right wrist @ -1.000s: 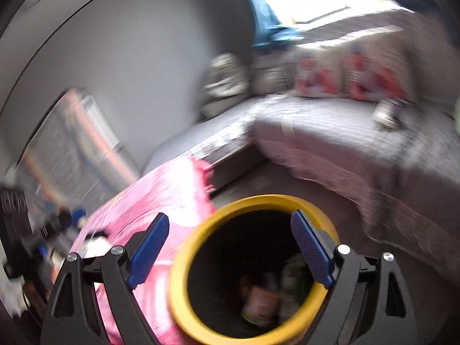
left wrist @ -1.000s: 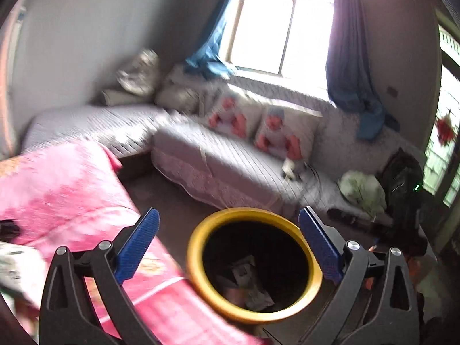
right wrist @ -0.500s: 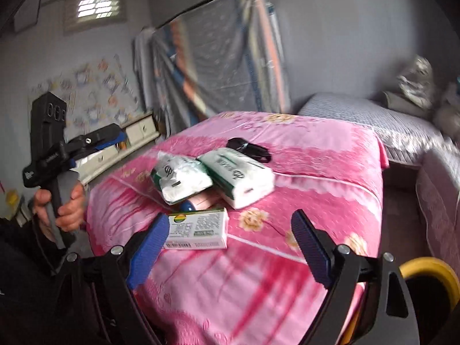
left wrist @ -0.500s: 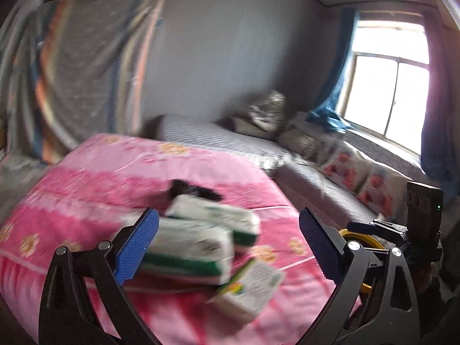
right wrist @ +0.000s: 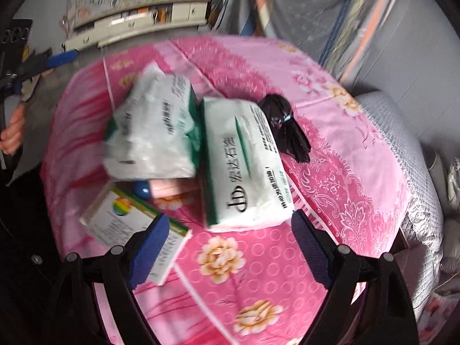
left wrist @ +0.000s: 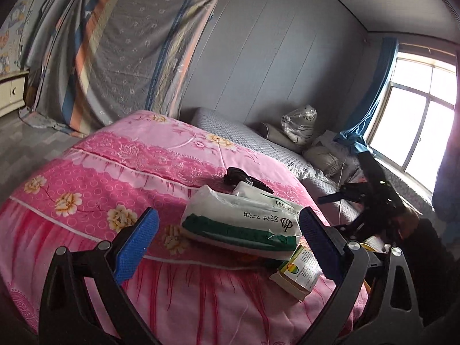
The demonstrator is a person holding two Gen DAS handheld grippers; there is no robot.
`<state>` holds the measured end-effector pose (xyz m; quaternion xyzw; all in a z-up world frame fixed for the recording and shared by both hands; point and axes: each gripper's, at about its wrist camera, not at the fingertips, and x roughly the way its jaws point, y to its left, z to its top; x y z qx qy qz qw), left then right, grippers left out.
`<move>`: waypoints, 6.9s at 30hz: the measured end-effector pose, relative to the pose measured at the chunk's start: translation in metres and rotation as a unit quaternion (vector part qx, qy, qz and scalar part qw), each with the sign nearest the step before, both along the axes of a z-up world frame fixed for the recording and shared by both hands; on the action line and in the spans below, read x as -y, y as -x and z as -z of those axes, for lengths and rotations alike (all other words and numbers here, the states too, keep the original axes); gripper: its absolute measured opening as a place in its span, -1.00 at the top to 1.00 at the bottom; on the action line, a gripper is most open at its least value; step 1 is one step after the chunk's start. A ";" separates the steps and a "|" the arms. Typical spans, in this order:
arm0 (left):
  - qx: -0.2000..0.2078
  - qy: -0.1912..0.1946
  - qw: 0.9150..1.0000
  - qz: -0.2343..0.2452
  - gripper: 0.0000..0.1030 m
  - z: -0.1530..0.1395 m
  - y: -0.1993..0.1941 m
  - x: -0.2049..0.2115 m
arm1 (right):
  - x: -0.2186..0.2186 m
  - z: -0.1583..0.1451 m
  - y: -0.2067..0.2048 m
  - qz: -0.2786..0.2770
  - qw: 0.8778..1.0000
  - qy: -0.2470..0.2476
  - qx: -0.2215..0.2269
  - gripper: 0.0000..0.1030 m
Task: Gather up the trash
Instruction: 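Move the right tool back to the bed and grasp the white-green printed bag, then lift the white-green bag off the bed with the right tool, then grasp the small white medicine box with the left tool while the right tool holds the bag, then carry the medicine box and white-green bag in both tools over the yellow bin, then open both tools to drop the medicine box and bag into the yellow bin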
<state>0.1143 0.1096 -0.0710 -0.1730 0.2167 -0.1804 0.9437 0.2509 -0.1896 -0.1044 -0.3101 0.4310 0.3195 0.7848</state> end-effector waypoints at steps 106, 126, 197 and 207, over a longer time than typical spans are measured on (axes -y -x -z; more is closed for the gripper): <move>-0.134 -0.422 0.815 0.374 -0.26 0.070 -0.069 0.284 | 0.223 -0.020 0.162 0.246 0.878 -0.404 0.074 -0.53; 0.006 -0.207 0.933 0.295 -0.25 -0.043 -0.023 0.207 | 0.217 -0.025 0.171 0.240 0.874 -0.415 0.081 -0.53; 0.013 -0.139 0.905 0.402 -0.45 -0.017 -0.018 0.509 | 0.407 0.039 0.293 0.687 0.623 -0.320 0.194 -0.72; 0.011 -0.081 0.931 0.356 -0.84 -0.028 -0.030 0.460 | 0.411 0.018 0.321 0.679 0.606 -0.327 0.256 -0.84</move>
